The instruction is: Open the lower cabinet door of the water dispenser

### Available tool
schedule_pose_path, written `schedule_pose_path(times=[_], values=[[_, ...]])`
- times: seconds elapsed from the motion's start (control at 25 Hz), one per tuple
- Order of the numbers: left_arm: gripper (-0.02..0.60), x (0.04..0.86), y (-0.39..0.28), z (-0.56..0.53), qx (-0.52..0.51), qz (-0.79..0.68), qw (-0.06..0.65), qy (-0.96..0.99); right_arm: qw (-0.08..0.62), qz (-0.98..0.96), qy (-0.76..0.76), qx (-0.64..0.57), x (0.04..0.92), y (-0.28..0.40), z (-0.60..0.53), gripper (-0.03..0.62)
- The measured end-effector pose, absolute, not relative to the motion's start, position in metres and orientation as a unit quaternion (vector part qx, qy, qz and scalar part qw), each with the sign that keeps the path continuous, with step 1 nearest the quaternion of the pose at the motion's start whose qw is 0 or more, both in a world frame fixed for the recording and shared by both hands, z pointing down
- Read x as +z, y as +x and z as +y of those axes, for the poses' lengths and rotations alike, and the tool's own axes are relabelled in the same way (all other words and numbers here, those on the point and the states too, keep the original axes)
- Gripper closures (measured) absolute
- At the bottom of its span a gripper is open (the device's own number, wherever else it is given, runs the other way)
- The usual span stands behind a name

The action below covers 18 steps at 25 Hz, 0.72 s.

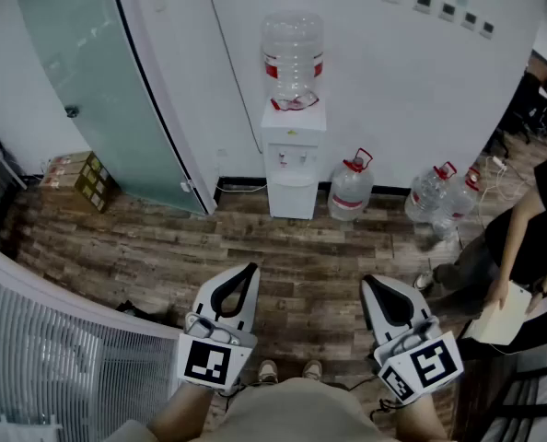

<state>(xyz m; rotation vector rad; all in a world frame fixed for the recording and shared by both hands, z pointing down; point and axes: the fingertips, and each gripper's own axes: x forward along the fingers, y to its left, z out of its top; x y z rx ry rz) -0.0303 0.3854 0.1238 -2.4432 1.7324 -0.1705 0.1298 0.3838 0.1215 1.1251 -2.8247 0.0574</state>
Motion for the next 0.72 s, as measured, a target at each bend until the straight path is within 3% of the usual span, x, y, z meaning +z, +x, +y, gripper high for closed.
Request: schedule_pose_path(times=[0.72], values=[[0.575,0.131,-0.007,0.381,-0.066,0.571,0.068,-0.816,0.047,-0.923,0.379,0.040,0.134,0.158,0.380,0.589]])
